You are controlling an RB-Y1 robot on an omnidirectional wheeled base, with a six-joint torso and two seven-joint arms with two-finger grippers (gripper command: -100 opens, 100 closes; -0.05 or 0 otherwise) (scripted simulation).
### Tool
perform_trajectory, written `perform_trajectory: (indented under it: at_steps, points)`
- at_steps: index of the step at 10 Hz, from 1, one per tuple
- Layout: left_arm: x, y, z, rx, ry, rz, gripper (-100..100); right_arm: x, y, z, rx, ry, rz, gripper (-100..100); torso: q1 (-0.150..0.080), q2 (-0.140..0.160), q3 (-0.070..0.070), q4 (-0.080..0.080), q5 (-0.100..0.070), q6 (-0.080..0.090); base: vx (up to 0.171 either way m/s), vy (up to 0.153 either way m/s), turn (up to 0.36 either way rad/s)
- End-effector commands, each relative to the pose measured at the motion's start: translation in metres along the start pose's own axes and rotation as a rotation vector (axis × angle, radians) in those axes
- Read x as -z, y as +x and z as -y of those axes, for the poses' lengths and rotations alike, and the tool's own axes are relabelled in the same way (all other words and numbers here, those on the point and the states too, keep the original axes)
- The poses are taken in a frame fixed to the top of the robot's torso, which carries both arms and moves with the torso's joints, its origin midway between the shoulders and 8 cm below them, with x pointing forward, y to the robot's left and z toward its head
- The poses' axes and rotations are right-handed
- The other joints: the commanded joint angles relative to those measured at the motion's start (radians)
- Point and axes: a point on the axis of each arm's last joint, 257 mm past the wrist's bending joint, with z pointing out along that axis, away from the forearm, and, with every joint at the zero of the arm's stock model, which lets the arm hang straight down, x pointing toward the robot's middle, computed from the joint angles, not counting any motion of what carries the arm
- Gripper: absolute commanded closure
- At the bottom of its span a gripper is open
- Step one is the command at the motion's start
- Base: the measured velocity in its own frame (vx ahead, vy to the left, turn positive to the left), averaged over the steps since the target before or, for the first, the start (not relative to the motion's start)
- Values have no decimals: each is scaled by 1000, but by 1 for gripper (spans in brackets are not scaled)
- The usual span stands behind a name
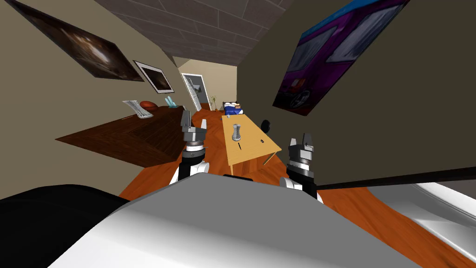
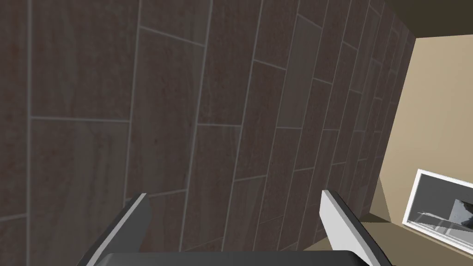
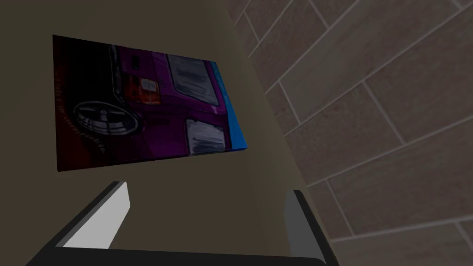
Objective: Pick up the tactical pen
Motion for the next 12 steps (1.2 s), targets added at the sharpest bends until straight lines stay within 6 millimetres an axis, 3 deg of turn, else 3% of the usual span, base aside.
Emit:
perform_trajectory:
  at_steps: [1,6,12]
  points:
    - [0,0,0,0,0,0,0,0,5,4,21,7,-36,-100,0,0,0,0,0,0,-21,18,44]
    - [0,0,0,0,0,0,0,12,32,38,119,85,-183,-100,6,6,3,1,1,0,-79,81,138]
    - [0,0,0,0,0,0,0,60,64,118,262,284,-386,-100,11,7,4,2,2,0,-118,147,236]
